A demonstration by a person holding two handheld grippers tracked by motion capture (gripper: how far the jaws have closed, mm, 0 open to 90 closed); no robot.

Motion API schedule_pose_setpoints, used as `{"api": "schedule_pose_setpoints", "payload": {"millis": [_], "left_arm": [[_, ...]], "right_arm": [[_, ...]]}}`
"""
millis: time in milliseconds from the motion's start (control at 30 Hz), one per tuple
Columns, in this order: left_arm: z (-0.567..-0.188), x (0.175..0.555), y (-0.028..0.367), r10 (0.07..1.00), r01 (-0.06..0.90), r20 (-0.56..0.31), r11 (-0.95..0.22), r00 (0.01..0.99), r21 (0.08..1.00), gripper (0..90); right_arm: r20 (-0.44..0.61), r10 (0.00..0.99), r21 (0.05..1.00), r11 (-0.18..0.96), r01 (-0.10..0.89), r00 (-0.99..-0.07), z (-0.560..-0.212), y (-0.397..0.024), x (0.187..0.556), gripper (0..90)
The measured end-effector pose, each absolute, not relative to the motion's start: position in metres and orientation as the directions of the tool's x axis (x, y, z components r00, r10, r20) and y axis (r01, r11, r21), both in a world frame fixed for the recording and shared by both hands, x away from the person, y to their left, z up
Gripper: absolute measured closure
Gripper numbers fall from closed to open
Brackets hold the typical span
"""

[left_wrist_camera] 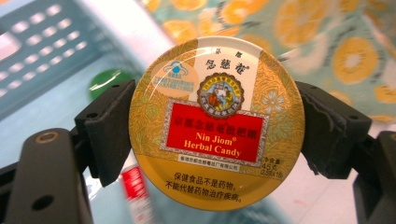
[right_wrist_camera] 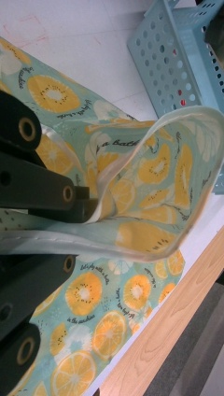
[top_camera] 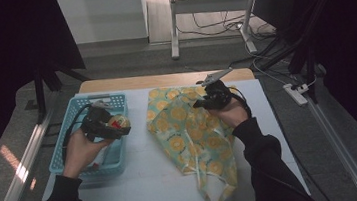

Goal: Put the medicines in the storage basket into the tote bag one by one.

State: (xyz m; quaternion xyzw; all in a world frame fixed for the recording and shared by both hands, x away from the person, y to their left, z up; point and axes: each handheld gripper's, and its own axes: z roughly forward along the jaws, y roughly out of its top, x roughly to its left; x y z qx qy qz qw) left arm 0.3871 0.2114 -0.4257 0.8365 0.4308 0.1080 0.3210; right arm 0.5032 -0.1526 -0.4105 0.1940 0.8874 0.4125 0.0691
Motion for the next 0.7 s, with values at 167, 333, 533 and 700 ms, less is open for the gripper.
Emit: {"api": "schedule_pose_setpoints", "payload": {"millis": [167,333,533,700], "left_arm": [[-0.423,0.386,0.183,0.748,0.618,-0.097,-0.46,0.657,0.637,20.6],[-0.421,0.388,0.155,0.702,0.584,-0.096,-0.5,0.706,0.639,20.6],[-0.422,0.392,0.117,0.641,0.543,-0.104,-0.54,0.761,0.643,20.6],[-0.426,0.397,0.085,0.588,0.511,-0.113,-0.572,0.801,0.642,20.6]], "right_arm": [[0.038,0.402,0.76,0.583,0.288,-0.915,-0.411,-0.153,0.503,90.0],[0.038,0.404,0.76,0.582,0.289,-0.914,-0.411,-0.154,0.504,90.0],[0.038,0.406,0.762,0.58,0.289,-0.913,-0.411,-0.153,0.504,90.0],[0.034,0.406,0.762,0.58,0.286,-0.913,-0.411,-0.153,0.505,90.0]]}}
